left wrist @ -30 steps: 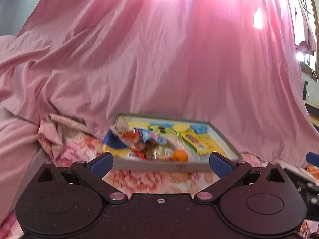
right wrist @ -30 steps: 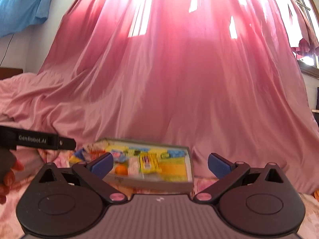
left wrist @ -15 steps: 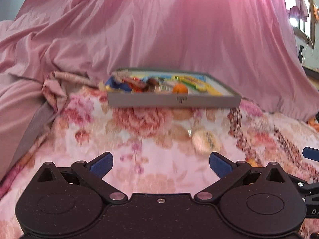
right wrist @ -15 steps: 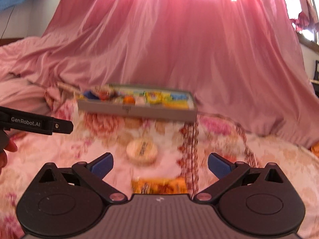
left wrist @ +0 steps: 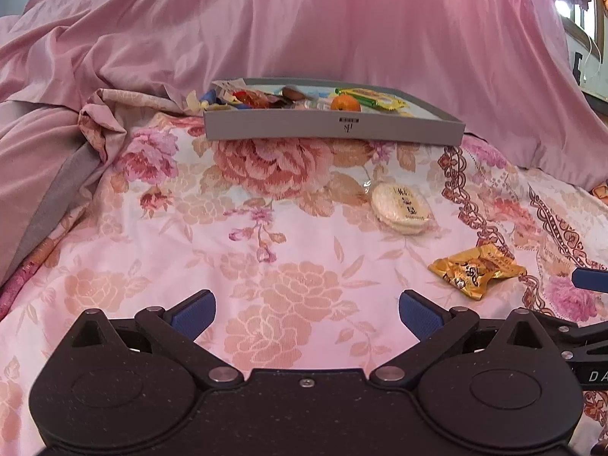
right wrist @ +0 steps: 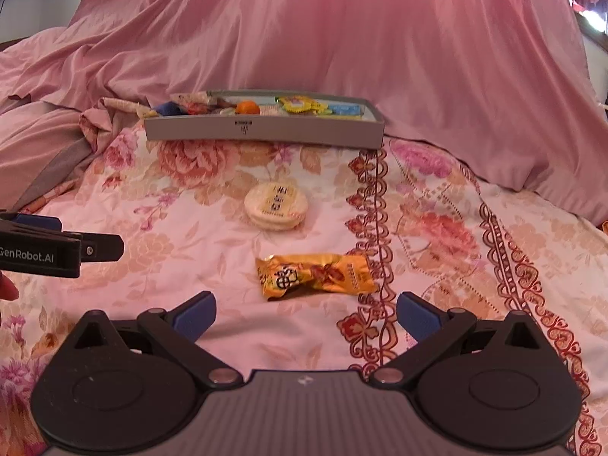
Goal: Organize snacks
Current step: 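Move both tools back over the rice cake and gold jerky pack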
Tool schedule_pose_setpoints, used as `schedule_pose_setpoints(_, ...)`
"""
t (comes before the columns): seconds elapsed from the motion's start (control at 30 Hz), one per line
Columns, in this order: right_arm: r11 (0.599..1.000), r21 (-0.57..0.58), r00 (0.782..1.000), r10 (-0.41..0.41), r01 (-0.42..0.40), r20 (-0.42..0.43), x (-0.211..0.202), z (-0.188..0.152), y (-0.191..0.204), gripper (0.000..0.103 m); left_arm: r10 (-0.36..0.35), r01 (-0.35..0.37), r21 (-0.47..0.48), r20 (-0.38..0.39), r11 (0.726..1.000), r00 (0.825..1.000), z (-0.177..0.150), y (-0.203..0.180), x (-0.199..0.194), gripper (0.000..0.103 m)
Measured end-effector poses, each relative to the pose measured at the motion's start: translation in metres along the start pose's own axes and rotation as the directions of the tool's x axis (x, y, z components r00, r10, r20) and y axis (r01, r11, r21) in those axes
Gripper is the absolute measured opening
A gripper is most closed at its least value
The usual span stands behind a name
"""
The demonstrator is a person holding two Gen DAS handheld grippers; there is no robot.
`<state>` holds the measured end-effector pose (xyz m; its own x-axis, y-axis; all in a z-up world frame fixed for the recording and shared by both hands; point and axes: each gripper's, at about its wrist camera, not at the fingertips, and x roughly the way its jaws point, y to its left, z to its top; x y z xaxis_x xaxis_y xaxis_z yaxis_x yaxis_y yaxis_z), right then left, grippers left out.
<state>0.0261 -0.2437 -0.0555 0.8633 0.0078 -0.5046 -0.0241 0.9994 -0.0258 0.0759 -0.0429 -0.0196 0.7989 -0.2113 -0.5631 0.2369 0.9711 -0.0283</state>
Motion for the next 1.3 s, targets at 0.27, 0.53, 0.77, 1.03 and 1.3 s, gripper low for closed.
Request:
schedule_pose_setpoints(0.27,1.0,-0.004,0.999,0.0,0.0,-0.032,0.008,-0.001,0.001,0.103,-0.01,0.011,0.027,-0.014,1.0,1.0,0.008,-0.005,0.015,0.102)
schedule_pose_setpoints(0.53,1.0,0.001,0.999,-0.008,0.008,-0.051,0.021,0.001,0.0,0.103,-0.041,0.042,0.051,-0.017,0.998,0.999,0.026,-0.011,0.034,0.102)
schedule_pose_setpoints(0.77,0.999,0.028,0.997,-0.018,0.02,-0.074,0.038,0.004,-0.006,0.103,-0.131,0.132,0.133,-0.015,0.982,0.991,0.05,-0.025,0.067,0.102)
schedule_pose_setpoints(1.03,0.998,0.061,0.995,-0.016,0.022,-0.1,0.054,0.005,-0.019,0.103,-0.248,0.254,0.249,-0.054,0.935,0.967,0.072,-0.046,0.12,0.102)
schedule_pose_setpoints(1.3,0.997,0.056,0.995,0.053,-0.049,-0.084,0.067,0.013,-0.027,0.103,-0.397,0.399,0.301,-0.07,0.866,0.915,0.105,-0.058,0.161,0.102)
